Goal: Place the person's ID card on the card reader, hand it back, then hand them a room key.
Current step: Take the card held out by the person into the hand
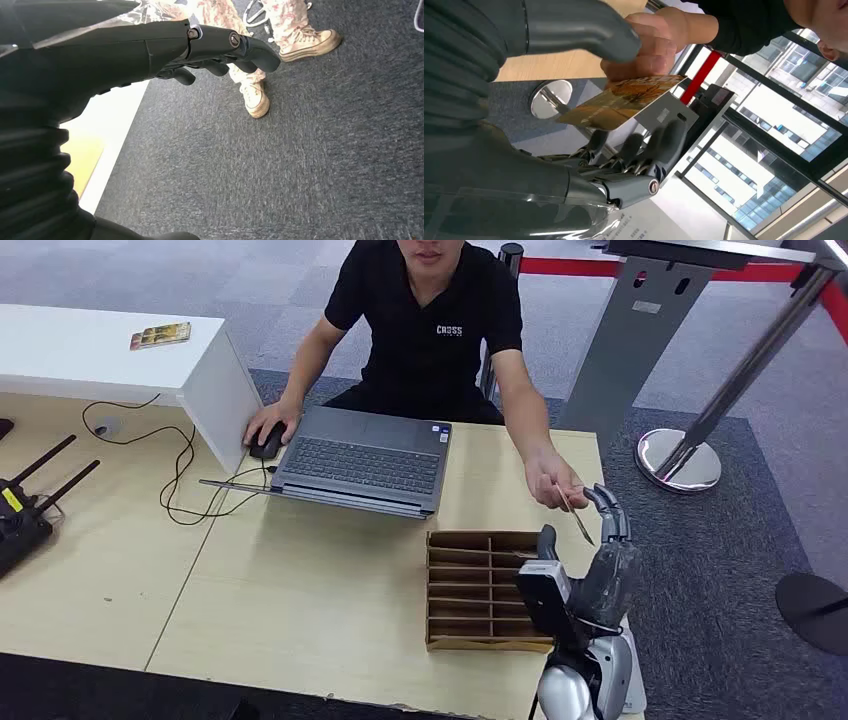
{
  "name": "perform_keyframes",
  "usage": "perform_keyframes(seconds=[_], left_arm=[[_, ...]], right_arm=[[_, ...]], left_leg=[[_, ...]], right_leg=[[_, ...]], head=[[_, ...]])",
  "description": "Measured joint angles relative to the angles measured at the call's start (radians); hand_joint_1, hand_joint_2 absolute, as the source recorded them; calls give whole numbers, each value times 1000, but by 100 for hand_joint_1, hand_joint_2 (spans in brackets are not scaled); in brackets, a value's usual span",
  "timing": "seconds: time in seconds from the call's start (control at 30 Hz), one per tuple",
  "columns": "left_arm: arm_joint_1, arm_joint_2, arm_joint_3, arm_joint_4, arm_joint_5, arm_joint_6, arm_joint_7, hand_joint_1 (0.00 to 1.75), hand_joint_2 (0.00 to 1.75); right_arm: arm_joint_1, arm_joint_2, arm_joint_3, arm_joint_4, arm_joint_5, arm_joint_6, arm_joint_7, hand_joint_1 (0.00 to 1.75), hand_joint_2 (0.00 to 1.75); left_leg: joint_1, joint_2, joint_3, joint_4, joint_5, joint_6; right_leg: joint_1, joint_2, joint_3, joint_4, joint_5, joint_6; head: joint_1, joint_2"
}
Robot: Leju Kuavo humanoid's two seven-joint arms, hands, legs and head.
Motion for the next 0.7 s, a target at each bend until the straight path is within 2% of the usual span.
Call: perform_keyframes(seconds=[0.7], left_arm=[[0, 2, -3, 0, 6, 0, 2, 0, 175]], right_arm=[[2, -11, -3, 0, 13, 0, 11, 175, 175]], left_leg=[[0, 0, 0, 0, 0, 0]], right_leg=[[0, 0, 0, 0, 0, 0]], head=[[0, 0]])
